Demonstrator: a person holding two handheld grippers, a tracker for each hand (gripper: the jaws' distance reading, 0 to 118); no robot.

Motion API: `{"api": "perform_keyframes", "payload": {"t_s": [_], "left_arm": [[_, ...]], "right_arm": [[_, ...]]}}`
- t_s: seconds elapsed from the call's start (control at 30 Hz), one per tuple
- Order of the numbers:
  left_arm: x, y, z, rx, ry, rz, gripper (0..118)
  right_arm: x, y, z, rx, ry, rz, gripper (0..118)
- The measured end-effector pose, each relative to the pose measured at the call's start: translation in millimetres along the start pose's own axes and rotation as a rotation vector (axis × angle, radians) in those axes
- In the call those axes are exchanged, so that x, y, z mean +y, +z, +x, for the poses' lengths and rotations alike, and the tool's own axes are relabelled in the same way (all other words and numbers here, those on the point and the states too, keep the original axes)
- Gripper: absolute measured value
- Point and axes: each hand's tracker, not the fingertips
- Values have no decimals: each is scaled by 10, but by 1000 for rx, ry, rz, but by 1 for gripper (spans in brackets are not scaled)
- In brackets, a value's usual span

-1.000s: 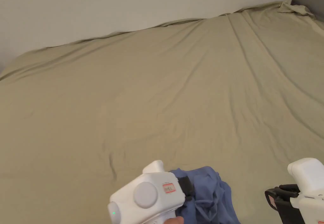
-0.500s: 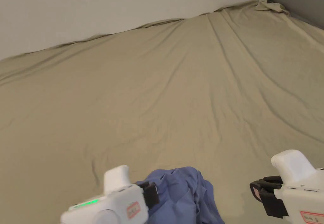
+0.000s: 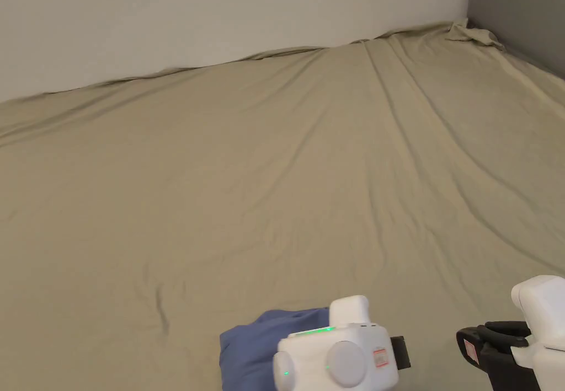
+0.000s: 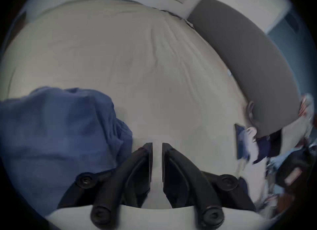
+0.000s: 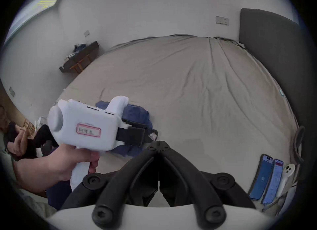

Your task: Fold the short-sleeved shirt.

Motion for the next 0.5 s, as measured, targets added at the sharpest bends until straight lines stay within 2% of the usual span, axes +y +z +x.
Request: {"api": "perform_keyframes", "payload": {"t_s": [0.1, 0.23, 0.3, 0.37, 0.4, 0.43, 0.47, 0.5], "left_arm": [[72, 646, -313, -102, 2, 123, 11], [68, 1467, -1051, 37, 89, 230, 11], [30, 1692, -1405, 87, 144, 245, 11], [-39, 1816, -1693, 141, 182, 240, 11], [-68, 1844, -1787, 153, 207, 230, 11], [-106, 1848, -1857, 136, 240, 218, 11], [-132, 1853, -1908, 123, 246, 220, 11], [-152, 1848, -1946, 117, 253, 220, 11]], "right_arm": [[69, -72, -13, 123, -18, 18, 2], [166, -526, -179, 319, -17, -30, 2], [185, -864, -276, 425, -59, -69, 2], [182, -1204, -382, 481, -108, -119, 2], [171, -1355, -411, 493, -112, -140, 2], [149, -1509, -437, 462, -110, -168, 2], [126, -1623, -446, 387, -98, -206, 2], [94, -1733, -431, 258, -68, -255, 2]]}}
